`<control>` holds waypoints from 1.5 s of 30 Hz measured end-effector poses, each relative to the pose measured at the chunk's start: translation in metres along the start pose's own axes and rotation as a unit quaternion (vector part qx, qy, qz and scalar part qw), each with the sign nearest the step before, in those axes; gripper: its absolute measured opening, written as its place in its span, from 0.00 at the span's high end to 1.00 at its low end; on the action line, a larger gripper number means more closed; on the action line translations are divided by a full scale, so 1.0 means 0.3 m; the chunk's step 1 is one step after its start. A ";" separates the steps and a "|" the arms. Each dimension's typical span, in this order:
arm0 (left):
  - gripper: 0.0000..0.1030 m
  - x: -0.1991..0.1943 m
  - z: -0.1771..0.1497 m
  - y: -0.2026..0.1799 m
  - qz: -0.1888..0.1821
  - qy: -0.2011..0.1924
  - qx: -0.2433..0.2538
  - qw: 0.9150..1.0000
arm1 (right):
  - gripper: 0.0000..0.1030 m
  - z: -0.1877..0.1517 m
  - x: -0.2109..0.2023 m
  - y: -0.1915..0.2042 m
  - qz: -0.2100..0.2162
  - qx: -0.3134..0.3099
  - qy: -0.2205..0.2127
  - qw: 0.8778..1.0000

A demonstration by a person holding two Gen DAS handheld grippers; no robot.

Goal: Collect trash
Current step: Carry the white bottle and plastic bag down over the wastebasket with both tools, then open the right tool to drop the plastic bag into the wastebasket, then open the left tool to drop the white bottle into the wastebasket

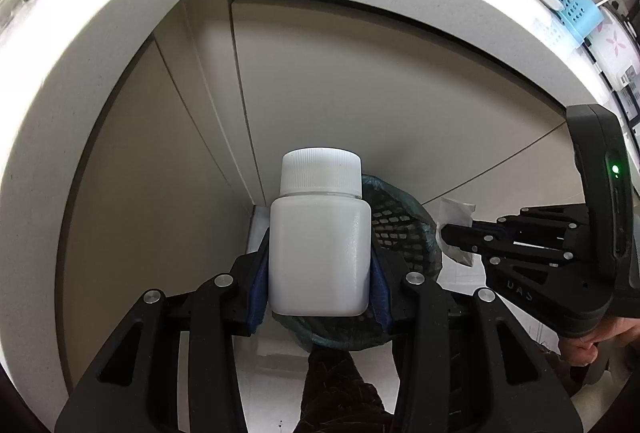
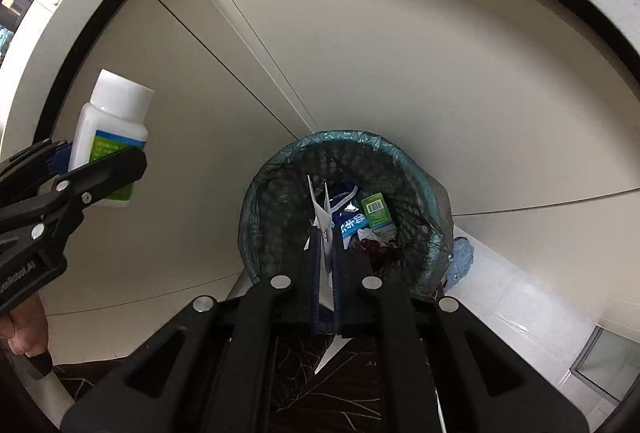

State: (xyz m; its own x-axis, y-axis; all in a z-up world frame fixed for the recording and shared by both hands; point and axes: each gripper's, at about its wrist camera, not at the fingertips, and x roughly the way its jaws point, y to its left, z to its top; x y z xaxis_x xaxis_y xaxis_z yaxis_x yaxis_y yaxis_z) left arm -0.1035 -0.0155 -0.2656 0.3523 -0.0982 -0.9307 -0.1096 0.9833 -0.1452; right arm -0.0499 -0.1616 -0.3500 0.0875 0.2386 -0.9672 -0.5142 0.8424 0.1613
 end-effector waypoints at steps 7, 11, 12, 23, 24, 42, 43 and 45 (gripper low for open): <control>0.61 0.012 0.015 0.006 -0.001 0.009 -0.013 1.000 | 0.79 0.001 0.017 -0.007 0.001 0.007 0.006 1.000; 0.61 0.033 0.009 0.015 -0.001 0.014 -0.015 1.000 | 0.78 0.000 0.022 -0.008 0.001 0.008 0.006 1.000; 0.61 0.034 0.009 0.017 -0.002 0.015 -0.015 1.000 | 0.76 0.001 0.024 -0.008 0.000 0.008 0.008 1.000; 0.60 0.106 0.031 0.019 -0.006 0.036 -0.007 0.999 | 0.27 -0.006 -0.013 -0.052 -0.017 0.023 -0.024 0.999; 0.60 0.113 0.035 0.009 -0.007 0.037 -0.003 0.999 | 0.21 -0.009 -0.030 -0.060 -0.022 0.027 -0.031 0.999; 0.59 0.257 0.071 -0.221 -0.030 0.061 0.107 0.992 | 0.08 -0.084 -0.271 -0.313 -0.066 0.130 -0.104 0.984; 0.59 0.262 0.072 -0.229 -0.030 0.061 0.112 0.991 | 0.08 -0.086 -0.287 -0.319 -0.067 0.133 -0.105 0.983; 0.52 0.266 0.066 -0.248 -0.027 0.061 0.117 0.991 | 0.08 -0.093 -0.303 -0.337 -0.068 0.139 -0.105 0.982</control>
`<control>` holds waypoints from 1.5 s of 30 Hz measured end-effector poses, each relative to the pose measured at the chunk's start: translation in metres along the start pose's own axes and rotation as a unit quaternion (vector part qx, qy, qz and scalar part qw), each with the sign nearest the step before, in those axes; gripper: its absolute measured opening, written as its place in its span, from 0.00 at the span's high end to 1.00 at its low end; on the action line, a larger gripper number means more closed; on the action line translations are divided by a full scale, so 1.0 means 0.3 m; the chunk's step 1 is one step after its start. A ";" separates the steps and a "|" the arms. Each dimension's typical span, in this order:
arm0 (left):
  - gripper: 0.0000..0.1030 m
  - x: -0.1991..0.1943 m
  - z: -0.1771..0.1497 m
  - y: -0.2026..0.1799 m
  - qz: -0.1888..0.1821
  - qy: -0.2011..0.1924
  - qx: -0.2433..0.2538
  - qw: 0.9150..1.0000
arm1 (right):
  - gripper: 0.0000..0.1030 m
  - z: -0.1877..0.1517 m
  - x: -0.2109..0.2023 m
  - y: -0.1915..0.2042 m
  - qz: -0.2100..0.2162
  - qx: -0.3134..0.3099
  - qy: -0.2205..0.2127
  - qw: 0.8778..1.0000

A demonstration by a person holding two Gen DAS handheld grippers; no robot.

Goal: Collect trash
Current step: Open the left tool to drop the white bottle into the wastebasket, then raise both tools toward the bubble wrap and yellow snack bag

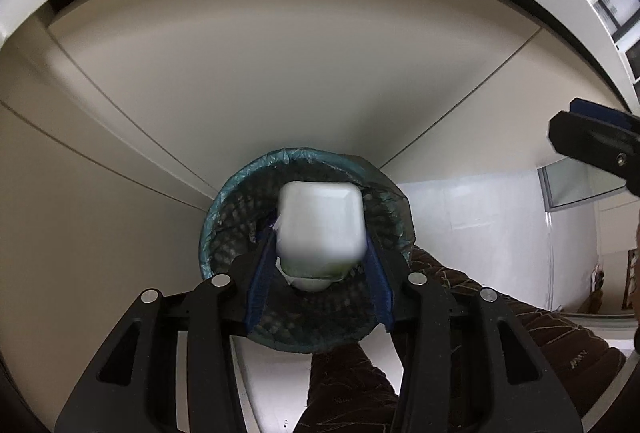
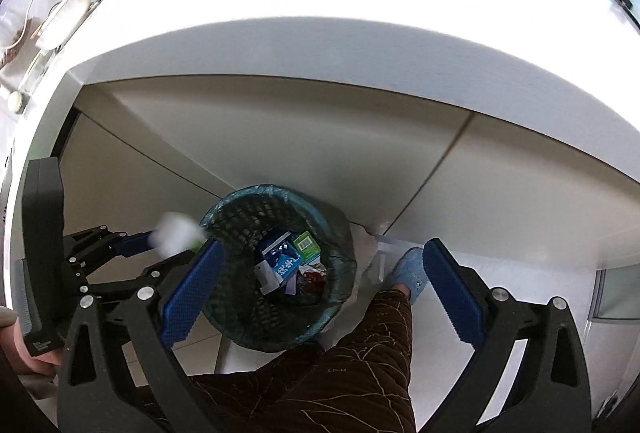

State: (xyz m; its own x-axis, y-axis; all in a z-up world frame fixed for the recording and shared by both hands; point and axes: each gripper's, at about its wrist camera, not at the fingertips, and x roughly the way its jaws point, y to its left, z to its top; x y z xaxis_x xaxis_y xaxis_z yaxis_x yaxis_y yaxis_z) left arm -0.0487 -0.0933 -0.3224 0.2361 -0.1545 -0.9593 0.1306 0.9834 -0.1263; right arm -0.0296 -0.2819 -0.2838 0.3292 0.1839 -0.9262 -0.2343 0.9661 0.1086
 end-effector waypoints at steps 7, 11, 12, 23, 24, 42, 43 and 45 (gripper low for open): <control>0.29 -0.023 0.012 0.037 0.007 -0.015 -0.007 1.000 | 0.08 0.012 -0.027 -0.026 -0.006 0.000 -0.004 1.000; 0.12 -0.094 0.033 0.035 0.012 -0.037 -0.026 0.999 | 0.08 0.033 -0.051 -0.009 -0.006 -0.011 -0.017 1.000; 0.09 -0.117 0.041 0.049 0.009 -0.042 -0.035 0.998 | 0.08 0.040 -0.064 0.001 -0.007 -0.013 -0.022 1.000; 0.06 -0.375 0.101 0.176 0.022 -0.104 -0.109 0.988 | 0.08 0.195 -0.236 0.089 0.009 -0.040 -0.089 0.995; 0.06 -0.399 0.112 0.185 0.025 -0.106 -0.113 0.988 | 0.08 0.217 -0.254 0.098 0.008 -0.041 -0.094 0.995; 0.06 -0.656 0.377 0.330 0.078 -0.127 -0.156 0.976 | 0.08 0.614 -0.395 0.194 0.021 -0.090 -0.123 0.988; 0.06 -0.659 0.393 0.339 0.081 -0.127 -0.158 0.976 | 0.08 0.642 -0.392 0.199 0.022 -0.094 -0.122 0.988; 0.06 -0.665 0.426 0.370 0.085 -0.126 -0.166 0.974 | 0.08 0.686 -0.383 0.209 0.024 -0.099 -0.120 0.988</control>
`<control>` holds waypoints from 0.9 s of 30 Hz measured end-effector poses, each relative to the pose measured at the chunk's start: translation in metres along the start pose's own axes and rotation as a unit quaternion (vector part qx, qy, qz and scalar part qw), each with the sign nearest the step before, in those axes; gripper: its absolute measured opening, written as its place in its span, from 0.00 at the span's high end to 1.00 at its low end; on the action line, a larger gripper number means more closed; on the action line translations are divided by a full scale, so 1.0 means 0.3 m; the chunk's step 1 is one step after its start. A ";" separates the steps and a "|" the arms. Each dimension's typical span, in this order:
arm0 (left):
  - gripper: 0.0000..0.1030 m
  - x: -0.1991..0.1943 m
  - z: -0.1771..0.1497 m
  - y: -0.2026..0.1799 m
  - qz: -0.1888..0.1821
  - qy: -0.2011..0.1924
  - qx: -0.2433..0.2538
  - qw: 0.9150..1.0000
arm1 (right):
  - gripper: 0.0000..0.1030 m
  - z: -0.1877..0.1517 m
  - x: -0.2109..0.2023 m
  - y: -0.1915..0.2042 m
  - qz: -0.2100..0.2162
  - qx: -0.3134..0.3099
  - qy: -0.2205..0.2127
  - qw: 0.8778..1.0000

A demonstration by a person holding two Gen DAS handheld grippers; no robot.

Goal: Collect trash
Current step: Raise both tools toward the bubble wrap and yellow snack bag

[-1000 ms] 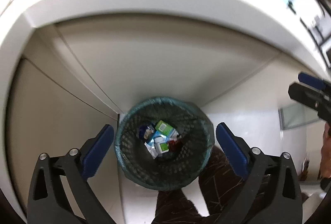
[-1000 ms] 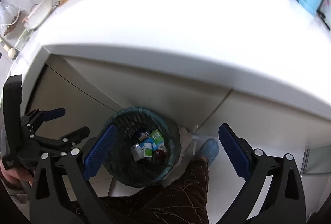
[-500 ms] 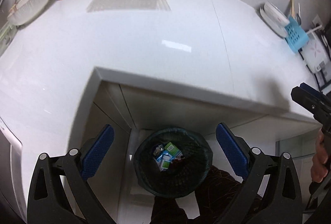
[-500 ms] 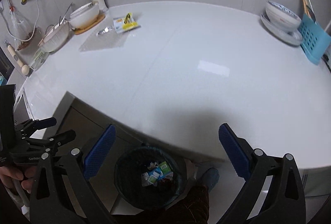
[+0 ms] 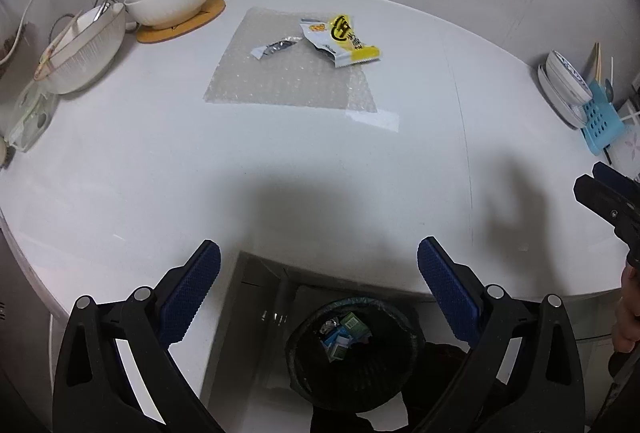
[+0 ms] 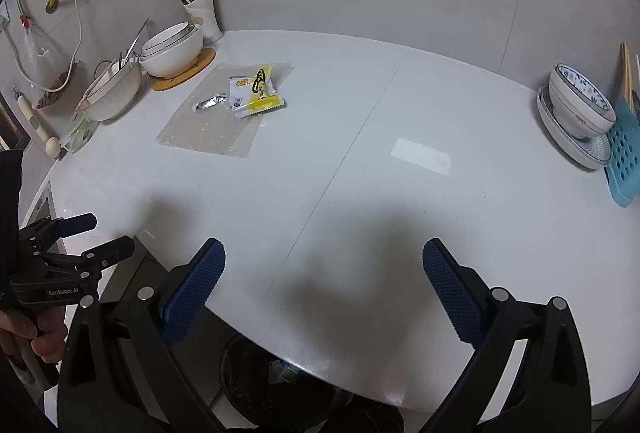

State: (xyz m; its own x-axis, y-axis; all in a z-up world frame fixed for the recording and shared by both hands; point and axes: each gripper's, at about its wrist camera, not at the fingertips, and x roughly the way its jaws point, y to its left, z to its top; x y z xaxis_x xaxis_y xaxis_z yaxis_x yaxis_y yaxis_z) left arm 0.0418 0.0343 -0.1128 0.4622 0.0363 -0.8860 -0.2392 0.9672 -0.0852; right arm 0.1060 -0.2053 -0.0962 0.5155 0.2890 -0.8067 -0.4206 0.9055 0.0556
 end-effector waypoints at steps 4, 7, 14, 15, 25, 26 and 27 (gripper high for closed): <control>0.06 0.016 0.080 0.039 0.012 -0.002 -0.014 1.000 | 0.08 0.076 0.044 0.008 0.008 -0.012 0.003 1.000; 0.06 0.027 0.142 0.071 0.019 -0.002 -0.023 1.000 | 0.08 0.134 0.085 0.014 0.019 -0.020 0.010 1.000; 0.06 0.092 0.285 0.143 0.016 0.008 -0.046 0.999 | 0.08 0.270 0.197 0.062 0.042 -0.036 0.027 0.998; 0.06 0.103 0.304 0.150 0.019 0.009 -0.047 0.999 | 0.08 0.288 0.212 0.070 0.046 -0.037 0.029 0.998; 0.06 0.264 0.479 0.189 0.026 0.034 -0.050 0.998 | 0.08 0.467 0.406 0.170 0.054 -0.066 0.061 0.994; 0.06 0.283 0.491 0.192 0.027 0.037 -0.050 0.998 | 0.08 0.484 0.423 0.179 0.057 -0.066 0.066 0.994; 0.06 0.301 0.499 0.195 0.030 0.041 -0.050 0.997 | 0.08 0.499 0.439 0.190 0.059 -0.068 0.069 0.994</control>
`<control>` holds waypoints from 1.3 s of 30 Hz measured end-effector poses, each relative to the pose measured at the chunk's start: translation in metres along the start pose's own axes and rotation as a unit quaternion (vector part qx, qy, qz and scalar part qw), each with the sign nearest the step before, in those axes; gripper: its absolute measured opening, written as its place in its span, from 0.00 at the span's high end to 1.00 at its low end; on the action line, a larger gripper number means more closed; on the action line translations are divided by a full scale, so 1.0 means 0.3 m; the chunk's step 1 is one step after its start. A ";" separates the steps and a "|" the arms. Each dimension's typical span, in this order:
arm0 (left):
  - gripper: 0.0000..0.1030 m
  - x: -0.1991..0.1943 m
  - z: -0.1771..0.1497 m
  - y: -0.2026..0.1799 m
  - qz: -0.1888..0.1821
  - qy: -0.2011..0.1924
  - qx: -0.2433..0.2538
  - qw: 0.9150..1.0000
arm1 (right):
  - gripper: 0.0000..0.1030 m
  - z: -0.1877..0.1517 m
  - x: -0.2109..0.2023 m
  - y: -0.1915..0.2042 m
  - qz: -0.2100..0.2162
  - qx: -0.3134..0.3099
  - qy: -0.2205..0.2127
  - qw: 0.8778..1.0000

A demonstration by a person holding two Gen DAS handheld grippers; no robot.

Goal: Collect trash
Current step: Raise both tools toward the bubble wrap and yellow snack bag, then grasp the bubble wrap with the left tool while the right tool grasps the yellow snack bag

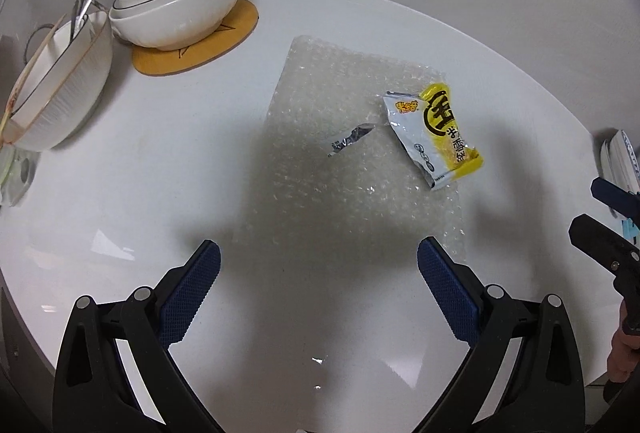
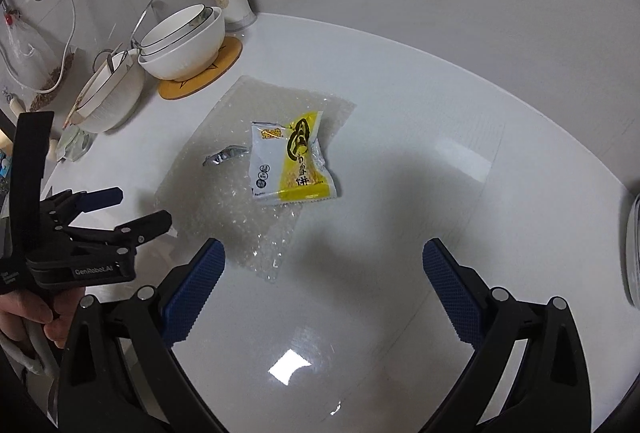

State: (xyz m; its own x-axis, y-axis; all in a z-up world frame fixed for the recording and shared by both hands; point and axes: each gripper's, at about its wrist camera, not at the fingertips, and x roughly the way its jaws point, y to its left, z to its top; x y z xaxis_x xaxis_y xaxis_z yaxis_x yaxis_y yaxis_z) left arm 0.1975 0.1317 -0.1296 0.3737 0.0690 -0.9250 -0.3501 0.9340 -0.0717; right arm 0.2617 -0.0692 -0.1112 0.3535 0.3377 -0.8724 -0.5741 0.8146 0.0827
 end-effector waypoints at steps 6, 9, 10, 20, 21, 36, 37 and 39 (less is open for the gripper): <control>0.06 0.107 0.060 0.019 0.016 0.026 -0.001 1.000 | 0.08 0.121 0.117 0.027 0.011 -0.019 0.029 0.999; 0.07 0.153 0.083 0.032 0.018 0.039 -0.005 0.999 | 0.08 0.178 0.205 0.037 0.022 -0.023 0.051 0.998; 0.07 0.169 0.090 0.035 0.022 0.043 -0.005 0.999 | 0.08 0.195 0.235 0.041 0.023 -0.025 0.059 0.998; 0.13 0.245 0.125 0.052 0.038 0.075 -0.015 0.996 | 0.10 0.278 0.451 0.078 0.029 -0.042 0.109 0.993; 0.15 0.245 0.129 0.050 0.039 0.079 -0.016 0.996 | 0.14 0.276 0.468 0.083 0.025 -0.045 0.115 0.992; 0.90 0.226 0.187 0.000 0.037 0.111 -0.034 0.993 | 0.81 0.273 0.501 0.018 0.026 0.008 0.148 0.989; 0.90 0.225 0.186 0.002 0.037 0.110 -0.038 0.993 | 0.82 0.279 0.497 0.013 0.027 0.011 0.147 0.989; 0.90 0.223 0.185 0.006 0.034 0.104 -0.043 0.993 | 0.84 0.275 0.484 -0.006 0.025 0.017 0.144 0.989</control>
State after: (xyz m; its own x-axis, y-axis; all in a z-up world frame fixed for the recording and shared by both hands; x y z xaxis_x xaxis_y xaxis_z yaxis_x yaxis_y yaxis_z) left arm 0.2695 0.1576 -0.1709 0.1638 0.0484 -0.9853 -0.4441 0.8955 -0.0298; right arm 0.3750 0.0173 -0.1983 0.0974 0.2328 -0.9676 -0.5577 0.8180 0.1407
